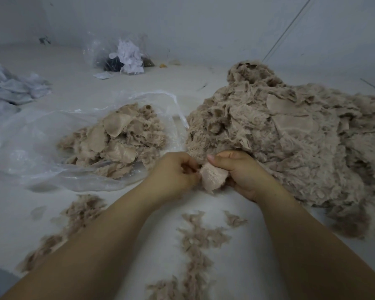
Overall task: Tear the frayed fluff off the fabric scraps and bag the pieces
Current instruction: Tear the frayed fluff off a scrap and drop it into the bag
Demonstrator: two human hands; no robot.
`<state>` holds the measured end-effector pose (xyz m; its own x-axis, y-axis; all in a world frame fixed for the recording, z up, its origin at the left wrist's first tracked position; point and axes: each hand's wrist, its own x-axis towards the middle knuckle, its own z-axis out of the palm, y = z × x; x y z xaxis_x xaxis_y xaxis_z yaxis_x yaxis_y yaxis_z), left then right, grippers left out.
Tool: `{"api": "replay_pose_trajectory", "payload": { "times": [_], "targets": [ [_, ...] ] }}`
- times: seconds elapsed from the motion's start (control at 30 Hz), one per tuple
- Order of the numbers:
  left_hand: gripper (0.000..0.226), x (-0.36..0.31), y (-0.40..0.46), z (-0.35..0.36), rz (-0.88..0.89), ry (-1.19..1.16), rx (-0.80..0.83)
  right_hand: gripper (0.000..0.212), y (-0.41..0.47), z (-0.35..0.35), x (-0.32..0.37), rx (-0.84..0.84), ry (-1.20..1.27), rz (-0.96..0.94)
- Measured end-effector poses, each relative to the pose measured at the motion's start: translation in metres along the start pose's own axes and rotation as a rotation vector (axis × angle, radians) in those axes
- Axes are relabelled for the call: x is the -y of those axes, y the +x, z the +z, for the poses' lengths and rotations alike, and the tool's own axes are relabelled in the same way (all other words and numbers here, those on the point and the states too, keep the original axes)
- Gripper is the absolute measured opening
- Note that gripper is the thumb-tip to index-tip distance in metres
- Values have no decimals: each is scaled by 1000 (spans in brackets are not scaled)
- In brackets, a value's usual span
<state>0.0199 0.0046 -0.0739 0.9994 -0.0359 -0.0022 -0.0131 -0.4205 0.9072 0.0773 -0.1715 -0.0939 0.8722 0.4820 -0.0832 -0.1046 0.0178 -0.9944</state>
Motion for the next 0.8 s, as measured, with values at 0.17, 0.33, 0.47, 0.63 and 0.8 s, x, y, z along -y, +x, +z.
{"api": "replay_pose_trajectory", "payload": {
  "times": [0.17, 0.33, 0.47, 0.63, 0.8],
  "targets": [
    [13, 2, -9, 0, 26, 69, 516, 28, 0, 2, 2, -31, 26, 24],
    [13, 1, -8, -10, -41, 38, 620, 29, 0, 2, 1, -37, 23, 15],
    [29, 3, 1, 1, -135, -123, 123, 27, 1, 2, 0, -23, 49, 6],
    [27, 1, 2, 14, -138, -271, 203, 29, -1, 2, 3, 21, 50, -12],
    [24, 6, 2, -2, -234, -391, 363, 28, -1, 4, 1, -25, 49, -4]
  ]
}}
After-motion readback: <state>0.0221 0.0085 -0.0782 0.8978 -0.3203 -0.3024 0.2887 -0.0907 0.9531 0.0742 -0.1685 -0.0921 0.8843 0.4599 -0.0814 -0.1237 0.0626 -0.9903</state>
